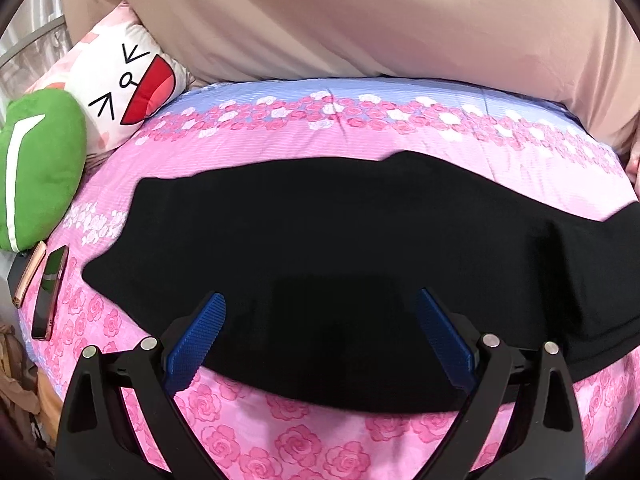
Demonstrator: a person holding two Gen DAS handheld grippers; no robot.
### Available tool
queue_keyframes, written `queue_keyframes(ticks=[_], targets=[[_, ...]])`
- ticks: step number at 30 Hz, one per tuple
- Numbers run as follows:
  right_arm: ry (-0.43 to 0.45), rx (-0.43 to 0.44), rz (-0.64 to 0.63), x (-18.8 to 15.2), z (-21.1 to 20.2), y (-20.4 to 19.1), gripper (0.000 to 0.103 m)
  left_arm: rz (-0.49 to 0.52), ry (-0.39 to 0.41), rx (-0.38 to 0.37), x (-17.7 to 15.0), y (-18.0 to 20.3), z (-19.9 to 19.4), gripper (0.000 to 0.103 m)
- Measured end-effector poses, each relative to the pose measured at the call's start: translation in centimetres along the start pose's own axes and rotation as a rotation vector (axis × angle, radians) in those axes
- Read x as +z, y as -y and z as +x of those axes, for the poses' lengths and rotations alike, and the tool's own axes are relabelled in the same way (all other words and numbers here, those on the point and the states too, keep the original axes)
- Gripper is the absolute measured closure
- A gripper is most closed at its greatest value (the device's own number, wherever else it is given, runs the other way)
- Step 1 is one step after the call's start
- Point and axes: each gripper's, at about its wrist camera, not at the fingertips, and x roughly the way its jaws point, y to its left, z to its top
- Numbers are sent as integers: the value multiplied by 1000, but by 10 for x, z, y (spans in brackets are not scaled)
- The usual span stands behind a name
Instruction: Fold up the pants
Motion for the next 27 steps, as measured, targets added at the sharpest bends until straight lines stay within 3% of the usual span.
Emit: queue_keyframes(ticks=[3,5,6,8,9,11,15,17,19,20,23,27], targets=[[10,-100,30,-2,-14,39,83,21,-6,-5,-4,8,2,9],[-35,-180,2,-9,-13,55,69,34,-17,-13,-6,15,7,9],[-26,-310,-12,-14,-18,58,69,39,-27,-15,-7,19,11,9],[61,-422,-78,-16,-40,44,65,43,-33,-19,-8,24,14,9],[118,-392,-138,-17,-54,26,61,44,-35,-22,-8,26,15,9],[145,-286,-253,-21,-62,-18,37,40,-35,-37,-8,28,16,9],[-3,-108,-493,-53,-14,-100,36,22,-26,-59,-10,26,11,9],[-75,-86,-581,-71,18,-127,38,16,-21,-58,-12,18,7,9],[-111,-122,-625,-80,42,-136,43,-6,-20,-52,-16,1,3,7],[-125,-147,-634,-83,52,-137,61,-18,-18,-52,-17,-7,2,7],[-143,-134,-554,-77,68,-123,90,-62,-12,-41,-22,-38,0,7],[-99,-78,-474,-52,55,-144,90,-119,-10,-27,-27,-68,2,7]])
